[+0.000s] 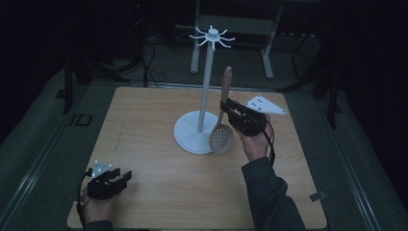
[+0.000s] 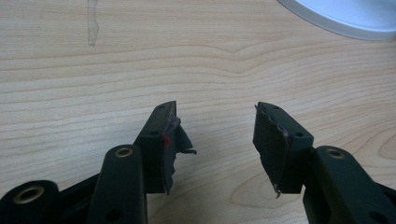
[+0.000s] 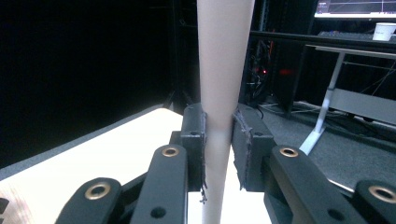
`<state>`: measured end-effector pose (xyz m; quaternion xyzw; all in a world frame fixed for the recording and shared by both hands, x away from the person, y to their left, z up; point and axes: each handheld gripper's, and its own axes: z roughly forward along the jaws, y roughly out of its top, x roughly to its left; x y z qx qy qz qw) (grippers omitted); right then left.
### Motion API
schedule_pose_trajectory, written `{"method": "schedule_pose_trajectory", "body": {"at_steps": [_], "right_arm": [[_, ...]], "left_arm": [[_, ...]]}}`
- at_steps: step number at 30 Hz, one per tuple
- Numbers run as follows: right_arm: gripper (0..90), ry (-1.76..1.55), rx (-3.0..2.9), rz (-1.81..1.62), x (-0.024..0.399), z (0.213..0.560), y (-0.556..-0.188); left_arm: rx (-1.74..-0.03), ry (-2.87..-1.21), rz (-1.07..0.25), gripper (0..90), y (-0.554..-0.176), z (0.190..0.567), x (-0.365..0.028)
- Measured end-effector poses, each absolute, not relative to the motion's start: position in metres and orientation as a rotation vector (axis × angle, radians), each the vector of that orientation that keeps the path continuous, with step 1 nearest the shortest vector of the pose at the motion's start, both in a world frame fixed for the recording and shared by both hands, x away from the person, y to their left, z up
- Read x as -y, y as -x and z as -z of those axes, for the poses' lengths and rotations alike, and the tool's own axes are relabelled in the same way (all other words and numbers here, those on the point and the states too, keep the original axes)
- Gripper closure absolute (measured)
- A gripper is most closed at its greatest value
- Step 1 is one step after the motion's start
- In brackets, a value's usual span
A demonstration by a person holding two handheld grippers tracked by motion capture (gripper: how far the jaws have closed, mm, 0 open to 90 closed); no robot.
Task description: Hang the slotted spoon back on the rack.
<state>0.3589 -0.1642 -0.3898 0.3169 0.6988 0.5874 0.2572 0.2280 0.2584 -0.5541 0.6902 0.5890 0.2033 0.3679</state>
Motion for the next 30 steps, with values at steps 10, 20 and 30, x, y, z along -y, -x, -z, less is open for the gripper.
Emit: {"method": "schedule_pose_trajectory", "body": {"at_steps": [10,20,30], "right_arm": [[75.5,-0.875,-1.873,-1.604,0.169,0.380,-0.364],[75.5,-0.867,-1.871,-1.592,0.172,0.372,-0.367],[75.5,-0.875,-1.865,-1.606,0.171,0.364,-0.373]], "left_arm": [[-1.511,-1.772,-0.521,50.2,-0.228,0.554,-0.258],[-1.512,-1.771,-0.520,50.2,-0.228,0.554,-0.258],[-1.515,-1.769,-0.521,50.2,-0.228,0.554,-0.259]]}}
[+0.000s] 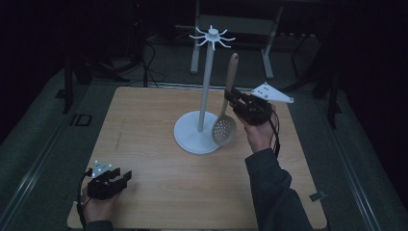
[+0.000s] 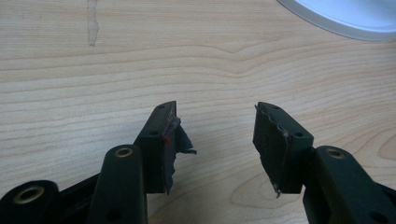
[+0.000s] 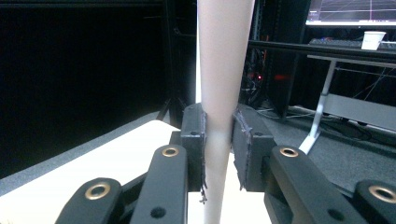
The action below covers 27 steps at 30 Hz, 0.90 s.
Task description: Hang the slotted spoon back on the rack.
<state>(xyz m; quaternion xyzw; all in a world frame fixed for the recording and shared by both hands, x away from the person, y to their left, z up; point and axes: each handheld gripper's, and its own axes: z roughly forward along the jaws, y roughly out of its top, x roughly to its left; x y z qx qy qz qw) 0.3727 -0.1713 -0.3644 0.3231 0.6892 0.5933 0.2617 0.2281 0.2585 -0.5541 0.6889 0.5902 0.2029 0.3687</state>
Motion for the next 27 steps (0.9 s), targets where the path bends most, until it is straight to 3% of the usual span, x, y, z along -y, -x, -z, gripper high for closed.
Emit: {"method": "schedule_pose_trajectory", "body": {"at_steps": [27], "right_arm": [[75.4,-0.902,-1.876,-1.600,0.163,0.349,-0.389]], "left_arm": [[-1.513,-1.766,-0.520,50.2,-0.228,0.554,-0.260]]}}
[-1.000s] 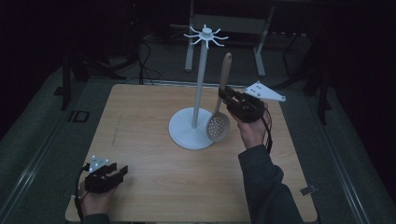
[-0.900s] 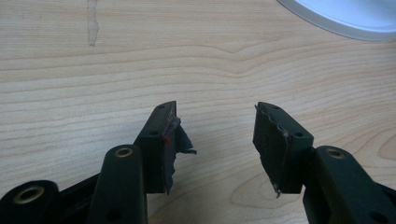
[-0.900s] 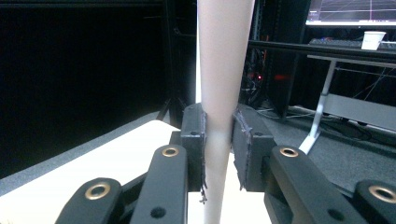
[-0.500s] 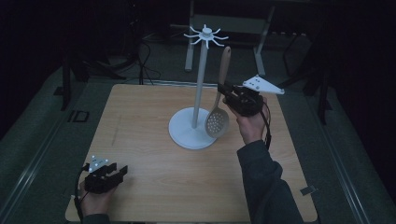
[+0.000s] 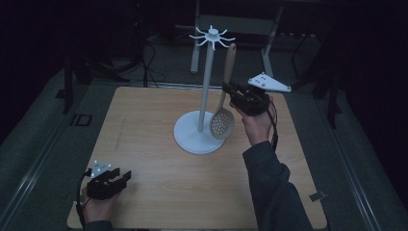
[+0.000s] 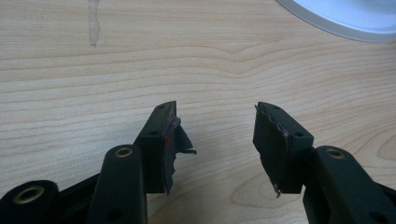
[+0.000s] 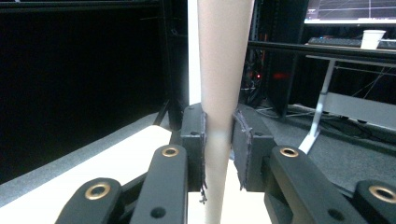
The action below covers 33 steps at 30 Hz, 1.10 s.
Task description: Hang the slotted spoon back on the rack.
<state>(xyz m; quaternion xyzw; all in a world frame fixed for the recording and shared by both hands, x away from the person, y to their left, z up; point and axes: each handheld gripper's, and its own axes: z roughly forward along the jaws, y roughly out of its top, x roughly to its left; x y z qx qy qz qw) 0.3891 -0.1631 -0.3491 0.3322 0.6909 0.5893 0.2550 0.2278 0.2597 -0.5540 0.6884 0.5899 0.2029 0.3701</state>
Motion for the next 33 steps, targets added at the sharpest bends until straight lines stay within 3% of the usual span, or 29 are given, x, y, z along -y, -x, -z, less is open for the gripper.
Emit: {"method": "schedule_pose_trajectory", "body": {"at_steps": [33], "right_arm": [[75.1,-0.921,-1.926,-1.573,0.153,0.344,-0.405]], "left_arm": [[-1.517,-1.757,-0.520,50.1,-0.226,0.554,-0.261]]}}
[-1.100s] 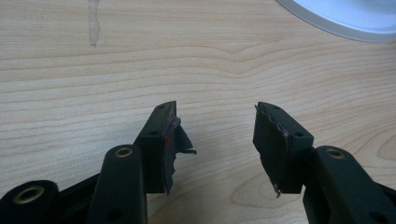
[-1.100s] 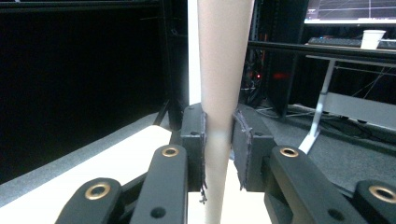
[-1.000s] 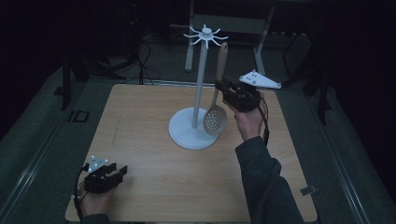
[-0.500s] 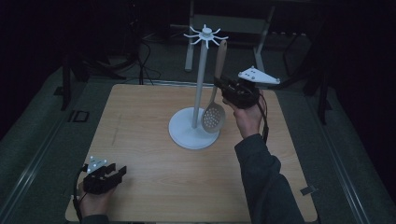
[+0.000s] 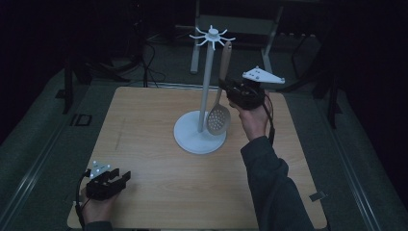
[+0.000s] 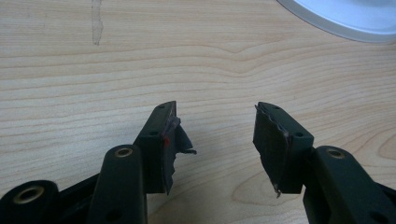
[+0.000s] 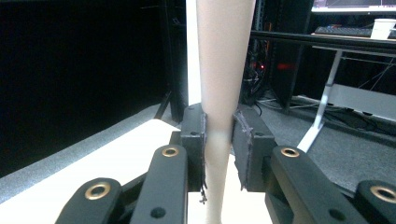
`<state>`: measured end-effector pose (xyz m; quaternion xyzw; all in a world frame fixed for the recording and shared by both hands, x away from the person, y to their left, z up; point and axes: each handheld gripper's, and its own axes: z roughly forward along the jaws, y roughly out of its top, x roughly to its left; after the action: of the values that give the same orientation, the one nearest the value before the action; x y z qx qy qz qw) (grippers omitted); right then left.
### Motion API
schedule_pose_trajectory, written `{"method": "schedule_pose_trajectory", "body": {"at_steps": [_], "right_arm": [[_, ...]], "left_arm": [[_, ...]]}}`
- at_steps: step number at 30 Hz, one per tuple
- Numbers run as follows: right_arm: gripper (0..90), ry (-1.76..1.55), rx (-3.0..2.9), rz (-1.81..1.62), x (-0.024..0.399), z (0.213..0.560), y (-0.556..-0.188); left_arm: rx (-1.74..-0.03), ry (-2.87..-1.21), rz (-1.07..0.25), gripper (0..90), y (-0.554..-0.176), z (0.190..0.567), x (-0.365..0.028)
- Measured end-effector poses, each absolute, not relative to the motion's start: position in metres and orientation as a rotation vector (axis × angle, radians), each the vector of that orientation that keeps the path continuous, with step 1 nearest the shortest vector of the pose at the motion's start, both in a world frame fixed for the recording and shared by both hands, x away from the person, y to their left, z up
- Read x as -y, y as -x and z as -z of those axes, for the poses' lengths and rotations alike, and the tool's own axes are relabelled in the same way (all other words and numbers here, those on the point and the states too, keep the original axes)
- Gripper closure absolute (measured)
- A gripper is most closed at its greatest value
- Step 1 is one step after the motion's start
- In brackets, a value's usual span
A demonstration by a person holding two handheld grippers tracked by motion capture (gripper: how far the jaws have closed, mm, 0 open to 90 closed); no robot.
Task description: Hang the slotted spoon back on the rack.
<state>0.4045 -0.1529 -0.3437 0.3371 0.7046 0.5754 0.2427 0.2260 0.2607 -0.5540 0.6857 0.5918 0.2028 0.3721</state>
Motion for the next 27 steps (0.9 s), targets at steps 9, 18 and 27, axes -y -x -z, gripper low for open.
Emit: {"method": "schedule_pose_trajectory", "body": {"at_steps": [9,18,27], "right_arm": [[74.9,-0.928,-1.936,-1.562,0.1500,0.3422,-0.4077],[74.7,-0.938,-1.946,-1.549,0.1483,0.3412,-0.4114],[74.7,-0.946,-1.949,-1.544,0.1443,0.3425,-0.4140]], "left_arm": [[-1.517,-1.759,-0.520,50.0,-0.2261,0.5542,-0.2603],[-1.516,-1.760,-0.519,50.0,-0.2260,0.5540,-0.2601],[-1.515,-1.761,-0.521,50.0,-0.2257,0.5537,-0.2605]]}}
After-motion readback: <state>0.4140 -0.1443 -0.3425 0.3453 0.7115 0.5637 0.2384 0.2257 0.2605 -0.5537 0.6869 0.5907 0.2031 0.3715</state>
